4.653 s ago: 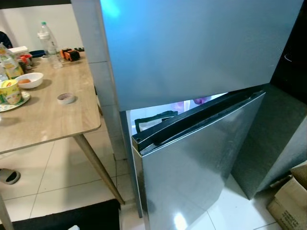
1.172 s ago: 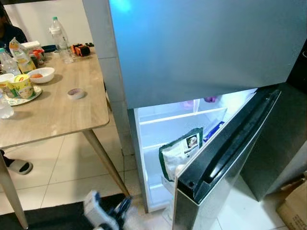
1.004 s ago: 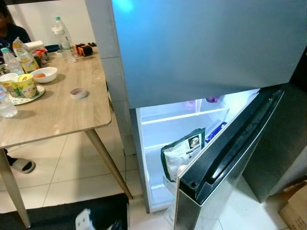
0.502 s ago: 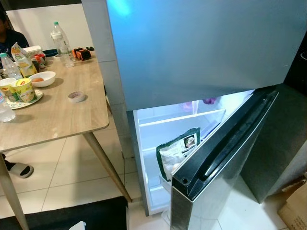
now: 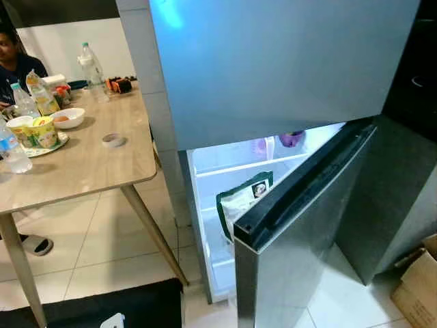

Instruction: Restocking fridge

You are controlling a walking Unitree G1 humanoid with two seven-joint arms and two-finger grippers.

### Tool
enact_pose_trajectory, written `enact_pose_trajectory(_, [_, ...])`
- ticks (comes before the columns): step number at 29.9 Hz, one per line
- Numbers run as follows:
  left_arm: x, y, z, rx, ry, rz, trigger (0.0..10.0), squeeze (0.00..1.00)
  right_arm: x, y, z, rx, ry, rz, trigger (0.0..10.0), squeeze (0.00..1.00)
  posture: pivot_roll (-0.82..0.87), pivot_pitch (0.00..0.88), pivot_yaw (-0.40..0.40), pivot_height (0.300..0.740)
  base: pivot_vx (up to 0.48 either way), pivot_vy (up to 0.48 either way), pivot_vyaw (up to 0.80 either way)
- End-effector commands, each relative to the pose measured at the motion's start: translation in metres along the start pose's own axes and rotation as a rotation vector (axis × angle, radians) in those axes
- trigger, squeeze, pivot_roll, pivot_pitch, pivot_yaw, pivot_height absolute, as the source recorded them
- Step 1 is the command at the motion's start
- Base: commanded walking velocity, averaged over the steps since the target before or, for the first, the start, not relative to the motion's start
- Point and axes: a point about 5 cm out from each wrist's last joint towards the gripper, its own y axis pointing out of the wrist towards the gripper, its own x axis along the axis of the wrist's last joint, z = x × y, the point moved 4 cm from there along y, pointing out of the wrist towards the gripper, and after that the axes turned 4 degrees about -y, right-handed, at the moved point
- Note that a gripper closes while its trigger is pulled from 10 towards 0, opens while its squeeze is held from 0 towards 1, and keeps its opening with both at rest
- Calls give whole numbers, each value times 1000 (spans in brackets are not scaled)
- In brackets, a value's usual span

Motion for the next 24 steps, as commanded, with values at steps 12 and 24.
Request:
enact_pose_trajectory(12, [-25, -4, 2, 19, 1, 85, 10000, 0, 1, 0, 2, 8, 4, 0, 10000, 0, -89, 15, 9, 740, -308, 0, 0])
enact_pose_trajectory(24, [-27, -4, 2, 21, 3, 92, 10000, 0, 3, 1, 3, 12, 6, -4, 10000, 0, -91, 15, 11, 740, -432, 0, 0])
